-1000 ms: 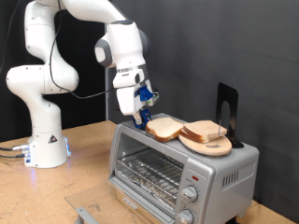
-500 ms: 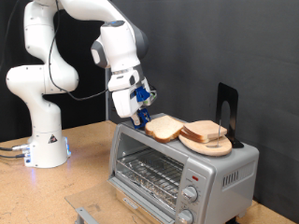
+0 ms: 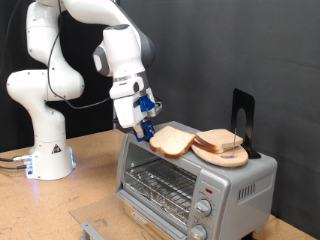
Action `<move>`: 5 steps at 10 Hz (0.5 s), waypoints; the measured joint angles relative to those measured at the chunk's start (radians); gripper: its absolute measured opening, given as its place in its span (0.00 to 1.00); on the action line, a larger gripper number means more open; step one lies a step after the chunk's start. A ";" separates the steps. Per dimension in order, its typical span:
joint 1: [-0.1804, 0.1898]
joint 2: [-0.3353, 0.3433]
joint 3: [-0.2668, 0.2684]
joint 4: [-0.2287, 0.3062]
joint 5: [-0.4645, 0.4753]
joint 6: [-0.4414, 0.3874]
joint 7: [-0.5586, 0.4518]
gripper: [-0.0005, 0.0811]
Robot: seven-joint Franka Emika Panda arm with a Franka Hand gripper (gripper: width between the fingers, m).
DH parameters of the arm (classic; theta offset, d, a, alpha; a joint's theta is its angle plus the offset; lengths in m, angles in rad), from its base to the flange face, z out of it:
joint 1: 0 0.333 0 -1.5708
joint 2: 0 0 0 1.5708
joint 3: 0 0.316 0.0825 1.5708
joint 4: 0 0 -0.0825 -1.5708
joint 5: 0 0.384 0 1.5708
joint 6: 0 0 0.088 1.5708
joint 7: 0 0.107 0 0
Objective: Make a piece of toast with the oven
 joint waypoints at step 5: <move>-0.020 0.000 -0.002 -0.009 -0.062 0.027 -0.072 0.50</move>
